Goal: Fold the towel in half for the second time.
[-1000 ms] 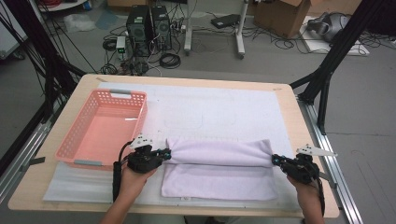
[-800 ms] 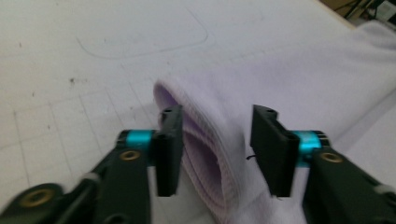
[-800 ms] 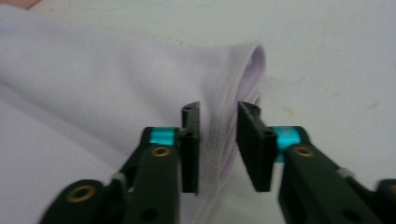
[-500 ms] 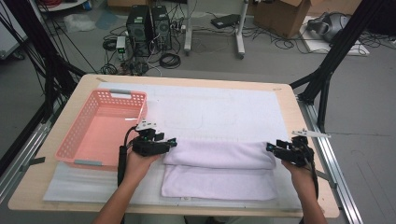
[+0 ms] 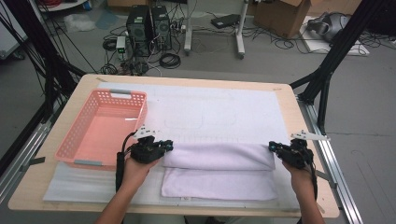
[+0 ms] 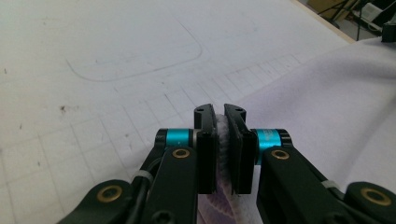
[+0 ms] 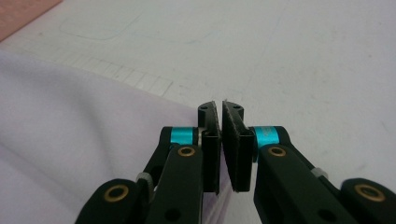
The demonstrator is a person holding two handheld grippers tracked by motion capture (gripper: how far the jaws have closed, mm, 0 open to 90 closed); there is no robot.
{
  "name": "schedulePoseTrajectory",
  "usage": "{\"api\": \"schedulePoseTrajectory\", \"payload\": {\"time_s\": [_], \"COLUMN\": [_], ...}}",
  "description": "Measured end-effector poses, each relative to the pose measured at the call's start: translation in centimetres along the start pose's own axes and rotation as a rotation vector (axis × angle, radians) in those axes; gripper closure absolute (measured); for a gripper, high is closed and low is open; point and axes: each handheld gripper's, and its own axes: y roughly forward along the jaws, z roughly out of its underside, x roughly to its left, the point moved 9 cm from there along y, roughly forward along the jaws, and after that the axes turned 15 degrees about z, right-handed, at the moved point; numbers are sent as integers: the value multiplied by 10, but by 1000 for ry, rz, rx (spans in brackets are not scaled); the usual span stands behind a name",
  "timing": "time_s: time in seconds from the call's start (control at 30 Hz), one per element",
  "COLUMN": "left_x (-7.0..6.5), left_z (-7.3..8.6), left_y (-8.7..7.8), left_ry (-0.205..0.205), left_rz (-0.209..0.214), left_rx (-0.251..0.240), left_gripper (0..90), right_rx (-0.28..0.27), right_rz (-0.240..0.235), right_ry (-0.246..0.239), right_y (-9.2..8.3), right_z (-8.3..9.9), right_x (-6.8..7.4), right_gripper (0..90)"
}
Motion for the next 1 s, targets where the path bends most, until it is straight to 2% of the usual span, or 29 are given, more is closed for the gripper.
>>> {"api": "schedulePoseTrajectory", "payload": {"time_s": [0.1,0.2,0.33,0.53,0.8,1.0], "left_x": [-8,-17,-27,-37,-55,-67], "left_z": [5,9,15,29,44,57], "left_y": [-5,-6,-12,-22,-35,-43], "left_ry": [23,49,47,33,39,43], "left_rz": [27,37,44,44,51,53], "left_rx": [-14,-13,-26,-36,-48,-31], "left_gripper": [824,823,822,822,822,817], "right_rx": [-23,-43,-64,-65,-73,-64], "right_rz": [-6,-16,-28,-35,-39,-46], "right_ry": [-7,0,8,28,24,10], "right_y": [-13,-24,-35,-51,-75,-91], "right_z": [8,13,23,37,55,67], "right_x": [0,2,7,9,14,21], "right_gripper": [859,862,863,863,863,863]}}
